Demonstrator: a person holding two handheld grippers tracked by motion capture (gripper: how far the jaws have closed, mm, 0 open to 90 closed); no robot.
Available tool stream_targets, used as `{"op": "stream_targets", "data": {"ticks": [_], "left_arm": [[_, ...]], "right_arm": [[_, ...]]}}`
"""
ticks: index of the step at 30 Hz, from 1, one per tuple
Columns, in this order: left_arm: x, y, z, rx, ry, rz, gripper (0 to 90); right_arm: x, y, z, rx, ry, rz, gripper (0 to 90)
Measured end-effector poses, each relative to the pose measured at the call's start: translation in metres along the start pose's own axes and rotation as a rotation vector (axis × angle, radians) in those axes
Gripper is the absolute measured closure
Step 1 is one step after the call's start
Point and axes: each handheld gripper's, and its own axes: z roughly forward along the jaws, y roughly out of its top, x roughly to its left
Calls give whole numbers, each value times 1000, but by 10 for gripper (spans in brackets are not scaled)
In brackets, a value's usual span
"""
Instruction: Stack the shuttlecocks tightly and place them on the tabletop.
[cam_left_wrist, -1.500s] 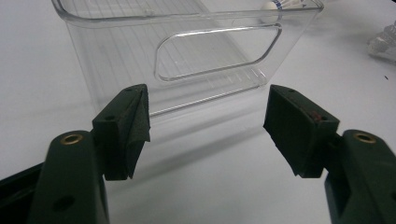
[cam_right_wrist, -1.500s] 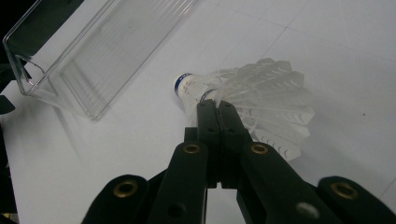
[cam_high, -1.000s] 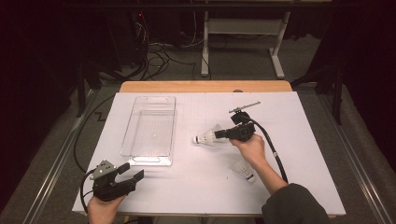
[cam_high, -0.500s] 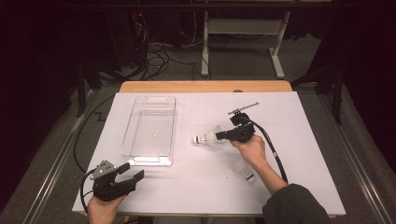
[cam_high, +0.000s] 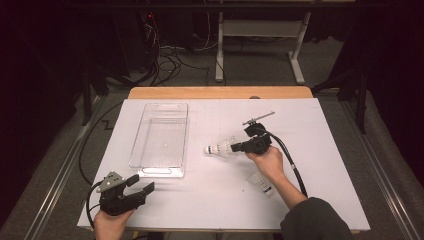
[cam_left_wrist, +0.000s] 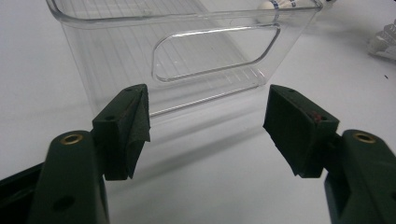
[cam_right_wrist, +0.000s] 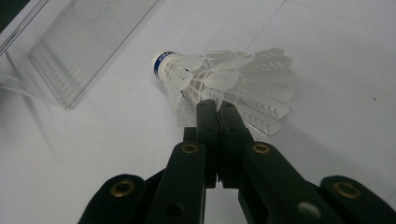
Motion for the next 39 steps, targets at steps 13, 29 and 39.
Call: {"op": "stream_targets", "data": {"ticks": [13, 29, 39], "left_arm": [[0, 0, 0, 3, -1, 4, 321], [0, 0, 0, -2, -1, 2, 321], [0, 0, 0, -1, 0, 3, 321]], "right_arm": [[2, 5, 2, 0, 20, -17, 900], [0, 4, 2, -4, -9, -10, 789], [0, 3, -2, -6, -32, -22, 714]]}}
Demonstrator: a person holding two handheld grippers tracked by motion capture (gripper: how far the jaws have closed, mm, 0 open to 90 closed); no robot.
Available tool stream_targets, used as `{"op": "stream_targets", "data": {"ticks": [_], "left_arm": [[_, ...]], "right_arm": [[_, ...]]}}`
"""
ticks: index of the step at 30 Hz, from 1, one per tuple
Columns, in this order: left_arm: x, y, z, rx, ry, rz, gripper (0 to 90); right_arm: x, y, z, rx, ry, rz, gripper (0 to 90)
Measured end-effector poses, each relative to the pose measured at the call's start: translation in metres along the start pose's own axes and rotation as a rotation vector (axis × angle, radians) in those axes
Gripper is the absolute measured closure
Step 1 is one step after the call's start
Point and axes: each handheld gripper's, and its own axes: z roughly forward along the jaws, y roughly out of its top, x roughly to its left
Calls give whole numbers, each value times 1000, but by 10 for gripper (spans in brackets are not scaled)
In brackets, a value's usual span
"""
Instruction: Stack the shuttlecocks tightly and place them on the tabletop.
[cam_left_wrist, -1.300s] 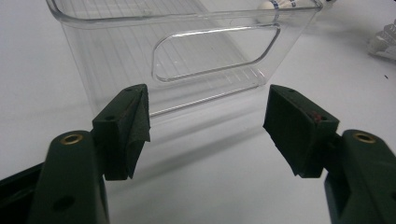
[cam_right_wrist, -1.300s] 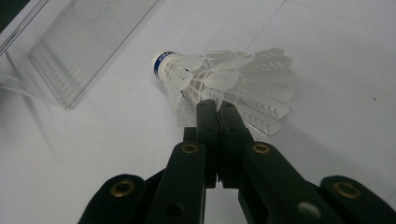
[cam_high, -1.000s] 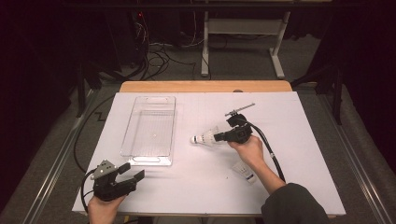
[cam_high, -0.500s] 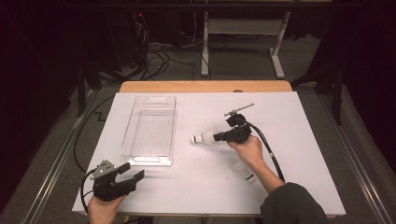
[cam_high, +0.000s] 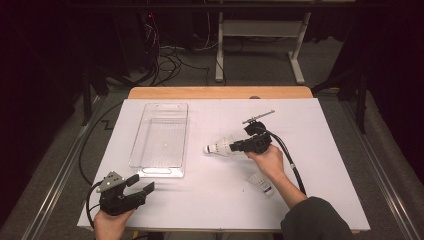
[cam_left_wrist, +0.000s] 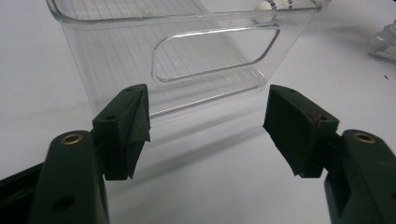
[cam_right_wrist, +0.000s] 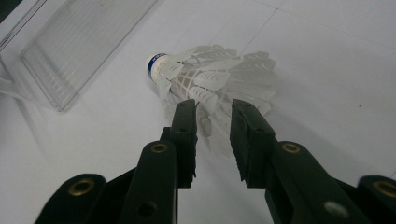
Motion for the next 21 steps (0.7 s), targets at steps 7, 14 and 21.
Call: {"op": "stream_targets", "data": {"ticks": [7, 14, 21], "left_arm": [[0, 0, 0, 1, 0, -1, 321], [0, 0, 0, 0, 0, -1, 323], [0, 0, 0, 1, 1, -1, 322]], "right_arm": [[2, 0, -2, 2, -18, -3, 679], [0, -1, -7, -6, -29, -1, 617], [-3, -4, -13, -16, -39, 11, 556]]}}
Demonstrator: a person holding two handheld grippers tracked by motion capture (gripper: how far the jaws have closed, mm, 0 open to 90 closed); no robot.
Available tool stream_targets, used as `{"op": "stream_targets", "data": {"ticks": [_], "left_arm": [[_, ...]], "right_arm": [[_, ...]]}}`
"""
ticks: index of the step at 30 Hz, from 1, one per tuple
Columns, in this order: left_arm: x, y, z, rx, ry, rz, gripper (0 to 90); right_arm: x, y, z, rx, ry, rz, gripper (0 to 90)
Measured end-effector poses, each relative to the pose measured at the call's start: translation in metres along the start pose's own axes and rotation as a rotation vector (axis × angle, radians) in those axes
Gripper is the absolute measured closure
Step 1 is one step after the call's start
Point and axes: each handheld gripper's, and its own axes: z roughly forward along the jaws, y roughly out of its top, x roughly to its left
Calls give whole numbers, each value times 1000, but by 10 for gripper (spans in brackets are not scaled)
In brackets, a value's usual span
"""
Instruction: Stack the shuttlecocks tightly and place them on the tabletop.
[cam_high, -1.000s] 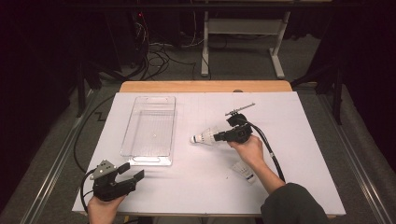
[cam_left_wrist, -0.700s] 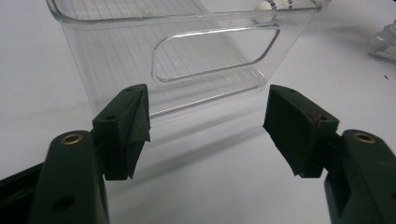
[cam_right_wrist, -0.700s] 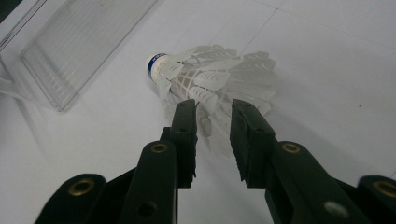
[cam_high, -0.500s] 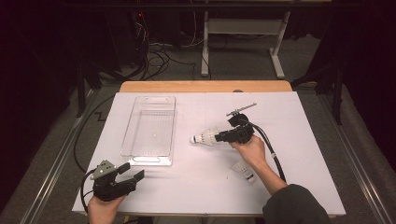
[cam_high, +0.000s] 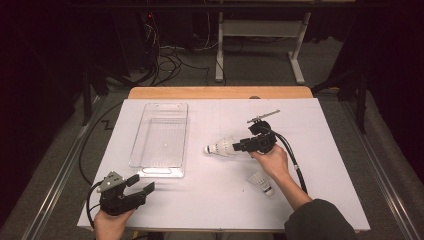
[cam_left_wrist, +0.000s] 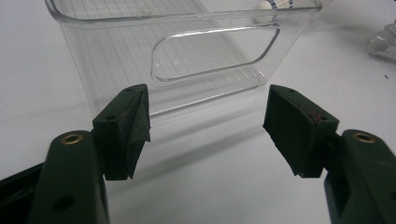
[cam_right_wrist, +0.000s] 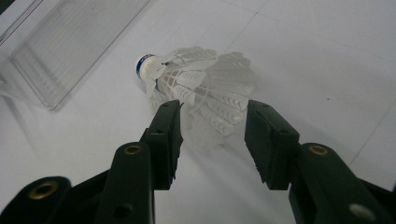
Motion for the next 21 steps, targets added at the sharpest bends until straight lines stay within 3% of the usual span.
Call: {"op": "stream_targets", "data": {"ticks": [9, 21], "left_arm": [[0, 0, 0, 2, -1, 2, 321], [0, 0, 0, 2, -1, 3, 321]], "right_arm": [[-2, -4, -10, -13, -26, -8, 534], [0, -5, -10, -14, -26, -17, 535]]}}
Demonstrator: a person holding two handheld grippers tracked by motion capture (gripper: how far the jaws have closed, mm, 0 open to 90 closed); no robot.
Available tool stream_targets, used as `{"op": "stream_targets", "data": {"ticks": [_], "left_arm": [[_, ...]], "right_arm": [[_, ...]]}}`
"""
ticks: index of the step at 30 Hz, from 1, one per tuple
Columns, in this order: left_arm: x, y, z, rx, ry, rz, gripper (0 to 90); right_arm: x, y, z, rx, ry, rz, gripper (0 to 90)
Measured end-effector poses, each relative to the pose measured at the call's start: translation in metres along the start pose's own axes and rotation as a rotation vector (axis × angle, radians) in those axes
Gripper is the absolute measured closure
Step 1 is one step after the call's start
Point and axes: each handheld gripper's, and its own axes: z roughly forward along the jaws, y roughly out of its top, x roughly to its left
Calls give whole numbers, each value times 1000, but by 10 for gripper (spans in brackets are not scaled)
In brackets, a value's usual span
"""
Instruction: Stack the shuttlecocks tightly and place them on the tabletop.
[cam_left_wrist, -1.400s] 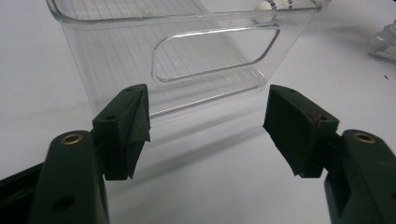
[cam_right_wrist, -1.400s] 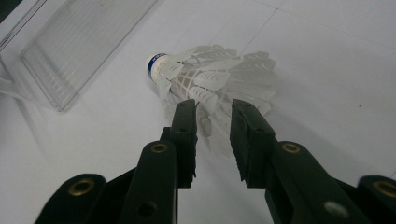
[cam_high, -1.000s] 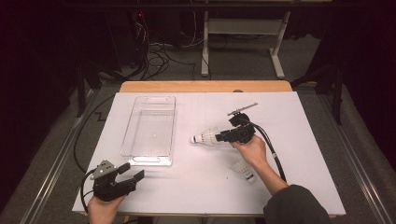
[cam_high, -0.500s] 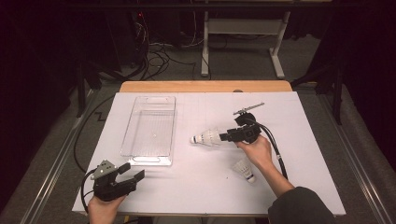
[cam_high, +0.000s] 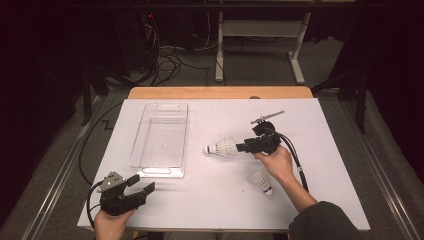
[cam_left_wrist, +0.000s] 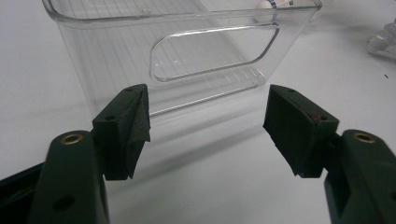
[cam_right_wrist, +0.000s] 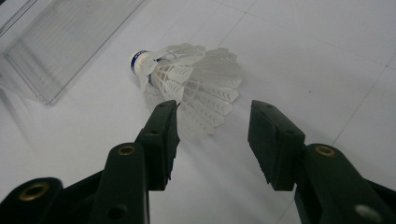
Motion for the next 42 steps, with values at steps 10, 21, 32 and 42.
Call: {"op": "stream_targets", "data": {"ticks": [10, 21, 32, 42], "left_arm": [[0, 0, 0, -1, -2, 0, 321], [0, 0, -1, -3, -1, -3, 321], [0, 0, -1, -6, 1, -5, 320], [0, 0, -1, -7, 1, -3, 321]], "right_arm": [[1, -4, -8, 2, -3, -14, 540], [5, -12, -23, 21, -25, -46, 544], [4, -23, -37, 35, -29, -47, 543], [9, -32, -48, 48, -16, -65, 544]]}}
